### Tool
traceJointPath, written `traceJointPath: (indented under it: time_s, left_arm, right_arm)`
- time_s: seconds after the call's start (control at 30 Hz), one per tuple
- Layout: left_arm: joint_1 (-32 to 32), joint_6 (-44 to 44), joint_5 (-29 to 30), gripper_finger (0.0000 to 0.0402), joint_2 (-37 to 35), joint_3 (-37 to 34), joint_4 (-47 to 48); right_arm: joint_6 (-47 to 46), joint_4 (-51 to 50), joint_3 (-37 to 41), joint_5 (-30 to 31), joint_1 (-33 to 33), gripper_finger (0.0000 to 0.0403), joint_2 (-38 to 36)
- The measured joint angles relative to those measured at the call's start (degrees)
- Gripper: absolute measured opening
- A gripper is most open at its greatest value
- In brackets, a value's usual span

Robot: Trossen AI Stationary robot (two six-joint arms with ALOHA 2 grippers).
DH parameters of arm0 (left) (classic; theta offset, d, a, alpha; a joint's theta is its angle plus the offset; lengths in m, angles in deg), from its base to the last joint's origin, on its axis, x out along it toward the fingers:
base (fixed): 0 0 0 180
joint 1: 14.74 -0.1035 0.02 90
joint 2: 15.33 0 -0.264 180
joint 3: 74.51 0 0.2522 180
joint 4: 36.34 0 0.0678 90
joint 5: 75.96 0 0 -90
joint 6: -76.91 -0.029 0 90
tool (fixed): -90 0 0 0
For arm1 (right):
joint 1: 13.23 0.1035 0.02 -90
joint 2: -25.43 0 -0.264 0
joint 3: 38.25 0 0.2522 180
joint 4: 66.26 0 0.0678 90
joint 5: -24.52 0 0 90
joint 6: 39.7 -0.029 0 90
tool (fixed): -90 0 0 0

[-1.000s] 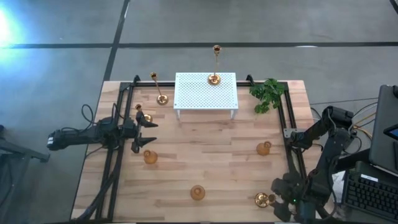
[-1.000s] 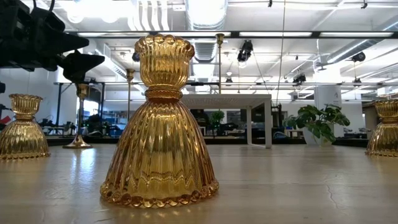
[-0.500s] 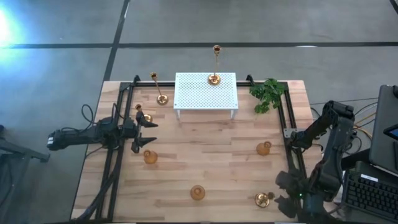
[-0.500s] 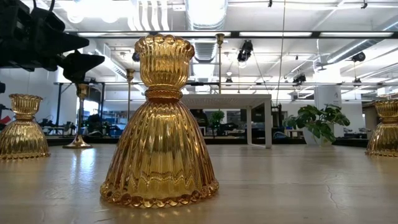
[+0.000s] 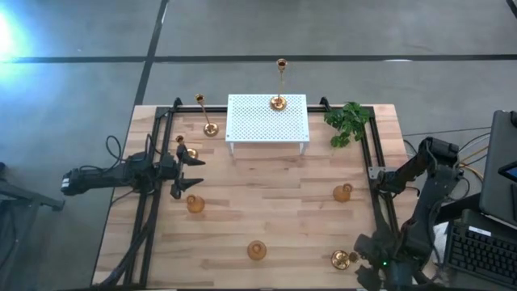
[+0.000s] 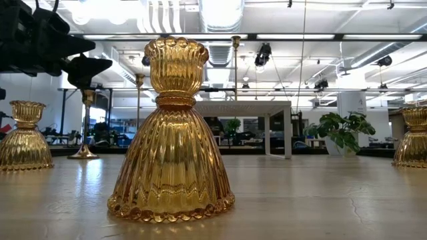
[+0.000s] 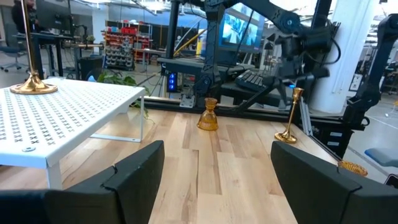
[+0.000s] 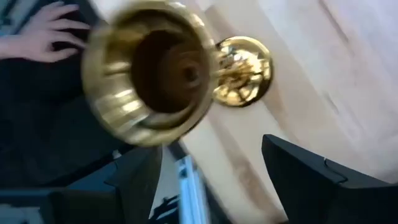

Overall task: Pick & Place candle stick holders
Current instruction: Put the small golden candle holder on the shelf

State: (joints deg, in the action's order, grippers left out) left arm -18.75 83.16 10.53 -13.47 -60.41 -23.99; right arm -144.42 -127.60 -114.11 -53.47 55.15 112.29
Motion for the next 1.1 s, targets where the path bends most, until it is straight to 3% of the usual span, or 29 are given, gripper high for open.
traceJointPath:
  time_s: [0.17,0.4,0.9,1.1]
  left_arm:
    - [0.0,0.0,0.0,0.0301,0.0,0.0,0.0]
    - [0.0,0.0,0.0,0.0301,0.0,0.0,0.0]
    - [0.0,0.0,0.0,0.03,0.0,0.0,0.0]
    - [0.0,0.0,0.0,0.03,0.0,0.0,0.0]
  right_arm:
    - [0.1,0.0,0.9,3.0,0.0,0.0257,2.7]
    - [2.6,0.3,0.1,12.3,0.1,0.0242,4.6]
    - [2.7,0.1,0.2,12.9,0.0,0.0184,7.1]
    - [2.7,0.0,0.2,18.7,0.0,0.0142,7.0]
